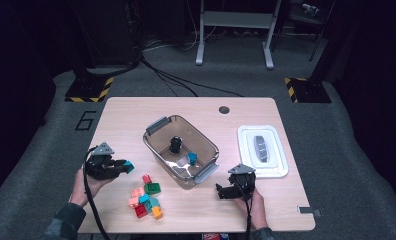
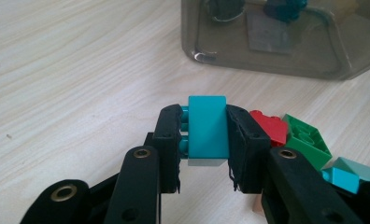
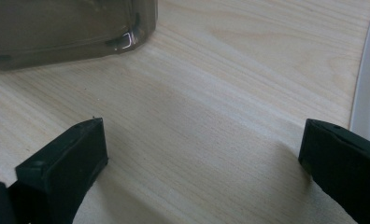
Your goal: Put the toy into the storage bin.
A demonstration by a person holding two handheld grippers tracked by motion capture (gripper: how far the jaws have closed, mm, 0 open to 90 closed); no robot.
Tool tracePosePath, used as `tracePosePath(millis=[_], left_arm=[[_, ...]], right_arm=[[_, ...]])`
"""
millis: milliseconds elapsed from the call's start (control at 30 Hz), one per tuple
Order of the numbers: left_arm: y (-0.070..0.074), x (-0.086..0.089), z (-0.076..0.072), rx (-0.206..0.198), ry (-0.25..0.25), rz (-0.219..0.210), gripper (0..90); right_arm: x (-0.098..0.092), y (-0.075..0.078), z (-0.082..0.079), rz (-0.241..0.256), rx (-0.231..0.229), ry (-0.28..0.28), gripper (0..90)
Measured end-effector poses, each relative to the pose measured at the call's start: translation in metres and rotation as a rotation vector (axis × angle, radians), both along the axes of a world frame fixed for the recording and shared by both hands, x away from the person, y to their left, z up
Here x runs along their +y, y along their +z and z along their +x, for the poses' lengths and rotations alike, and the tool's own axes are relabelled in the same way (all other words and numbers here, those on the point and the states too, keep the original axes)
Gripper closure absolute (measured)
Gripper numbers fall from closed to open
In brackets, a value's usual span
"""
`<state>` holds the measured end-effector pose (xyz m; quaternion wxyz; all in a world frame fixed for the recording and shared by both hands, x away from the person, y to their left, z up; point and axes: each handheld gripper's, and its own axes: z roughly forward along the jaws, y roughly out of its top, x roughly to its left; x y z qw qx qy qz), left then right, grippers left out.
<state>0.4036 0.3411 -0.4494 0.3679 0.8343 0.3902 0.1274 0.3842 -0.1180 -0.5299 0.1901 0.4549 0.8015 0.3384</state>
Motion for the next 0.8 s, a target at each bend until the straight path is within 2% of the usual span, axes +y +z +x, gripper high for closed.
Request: tracePosePath(millis=[100,233,467,500,800], left_arm=[[0.004,0.001,0.002,-0.002,0.012,-0.006,67.3],[0.011,0.001,0.004,-0.007,0.019,-0.012,67.2],[0.028,0.000,0.008,-0.025,0.021,-0.014,67.3],[0.034,0.001,0.009,-0.023,0.018,-0.008,67.3],[0.051,0.002,0.014,-0.045,0.035,-0.013,67.3]], right_arm=[[-0.002,0.000,0.001,-0.012,-0.010,0.015,0.0],[-0.002,0.000,0.000,-0.009,-0.005,0.007,0.0],[-0.001,0.000,-0.001,-0.005,0.003,-0.003,0.0],[-0.001,0.000,-0.001,-0.008,-0.001,0.001,0.0],[-0.001,0.000,-0.001,-0.006,0.001,0.000,0.0]])
